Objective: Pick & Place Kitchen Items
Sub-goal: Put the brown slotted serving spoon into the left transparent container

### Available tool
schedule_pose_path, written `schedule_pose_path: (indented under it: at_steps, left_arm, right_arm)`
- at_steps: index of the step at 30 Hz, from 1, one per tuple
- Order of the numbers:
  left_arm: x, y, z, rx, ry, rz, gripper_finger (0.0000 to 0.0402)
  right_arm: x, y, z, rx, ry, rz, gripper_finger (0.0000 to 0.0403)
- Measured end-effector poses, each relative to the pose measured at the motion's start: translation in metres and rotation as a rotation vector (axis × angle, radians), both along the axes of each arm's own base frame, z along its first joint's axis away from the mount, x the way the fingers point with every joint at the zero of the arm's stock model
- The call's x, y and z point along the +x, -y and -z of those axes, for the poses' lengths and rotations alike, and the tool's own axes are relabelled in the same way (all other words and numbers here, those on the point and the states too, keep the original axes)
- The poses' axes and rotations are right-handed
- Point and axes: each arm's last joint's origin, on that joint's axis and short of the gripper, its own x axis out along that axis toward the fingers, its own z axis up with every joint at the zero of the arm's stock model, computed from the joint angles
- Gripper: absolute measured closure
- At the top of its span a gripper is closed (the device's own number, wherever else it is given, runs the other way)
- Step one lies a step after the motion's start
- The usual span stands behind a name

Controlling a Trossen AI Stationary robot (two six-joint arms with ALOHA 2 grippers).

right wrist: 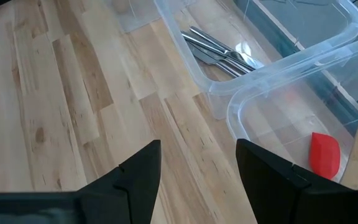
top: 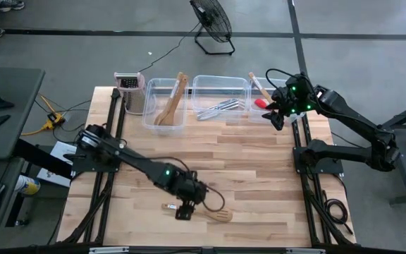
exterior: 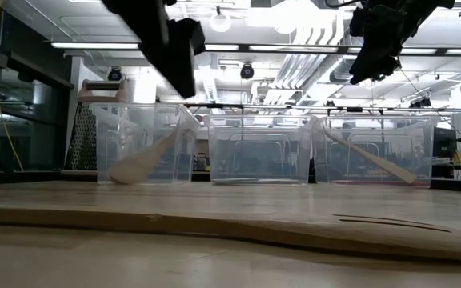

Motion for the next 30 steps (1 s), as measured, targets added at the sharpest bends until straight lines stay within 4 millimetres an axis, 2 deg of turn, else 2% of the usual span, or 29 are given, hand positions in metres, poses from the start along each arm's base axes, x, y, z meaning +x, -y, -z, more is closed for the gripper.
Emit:
schedule_pose_path:
  at_steps: [7, 10, 17, 21, 30]
  left_arm:
    - [0.001, 0.023, 0.029, 0.031, -0.059, 0.050, 0.0103]
    - [0.005, 0.024, 0.046, 0.046, -0.107, 0.040, 0.0103]
    - [0.009, 0.026, 0.069, 0.026, -0.191, -0.013, 0.0103]
    - [0.008, 0.030, 0.071, -0.027, -0.224, -0.008, 0.0103]
    - [0.005, 0.031, 0.085, 0.063, -0.260, -0.027, 0.0103]
  right_arm:
    - [0.000, 0.000, 0.000, 0.000, 0.000, 0.000, 0.0202]
    - [0.000, 0.000, 0.000, 0.000, 0.000, 0.000, 0.0202]
    - [0.000, 0.000, 0.000, 0.012, 0.004, 0.009, 0.0202]
    - [0.000, 0.000, 0.000, 0.012, 0.004, 0.009, 0.0202]
    - [0.000, 0.000, 0.000, 0.013, 0.004, 0.009, 0.0202]
